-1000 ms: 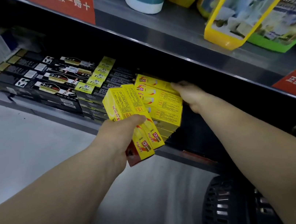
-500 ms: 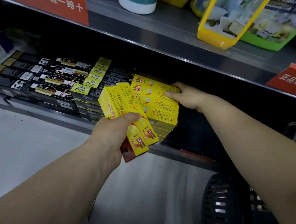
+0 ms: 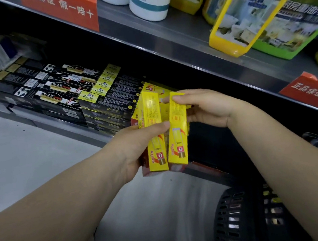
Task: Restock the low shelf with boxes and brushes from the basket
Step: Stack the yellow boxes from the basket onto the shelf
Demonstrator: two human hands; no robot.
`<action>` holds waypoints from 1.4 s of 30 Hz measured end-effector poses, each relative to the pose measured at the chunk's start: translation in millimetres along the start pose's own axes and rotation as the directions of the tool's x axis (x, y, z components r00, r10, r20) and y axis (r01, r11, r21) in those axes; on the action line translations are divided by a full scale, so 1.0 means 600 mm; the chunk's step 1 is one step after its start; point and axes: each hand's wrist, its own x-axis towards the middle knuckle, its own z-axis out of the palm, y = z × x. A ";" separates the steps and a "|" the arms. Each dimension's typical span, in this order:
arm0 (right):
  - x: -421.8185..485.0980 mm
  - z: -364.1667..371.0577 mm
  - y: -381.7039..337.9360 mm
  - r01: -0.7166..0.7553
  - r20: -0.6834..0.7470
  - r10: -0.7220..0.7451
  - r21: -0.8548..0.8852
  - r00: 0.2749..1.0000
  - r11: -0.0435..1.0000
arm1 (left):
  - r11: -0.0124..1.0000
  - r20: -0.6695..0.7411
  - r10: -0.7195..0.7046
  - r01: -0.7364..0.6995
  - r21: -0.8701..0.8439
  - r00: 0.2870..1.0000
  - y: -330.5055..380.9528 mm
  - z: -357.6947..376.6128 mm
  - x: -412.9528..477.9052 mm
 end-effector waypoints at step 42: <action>0.010 -0.004 -0.012 0.210 0.130 -0.173 -0.374 0.976 0.903 | 0.860 -0.041 0.306 -0.258 0.441 0.951 0.005 -0.008 0.002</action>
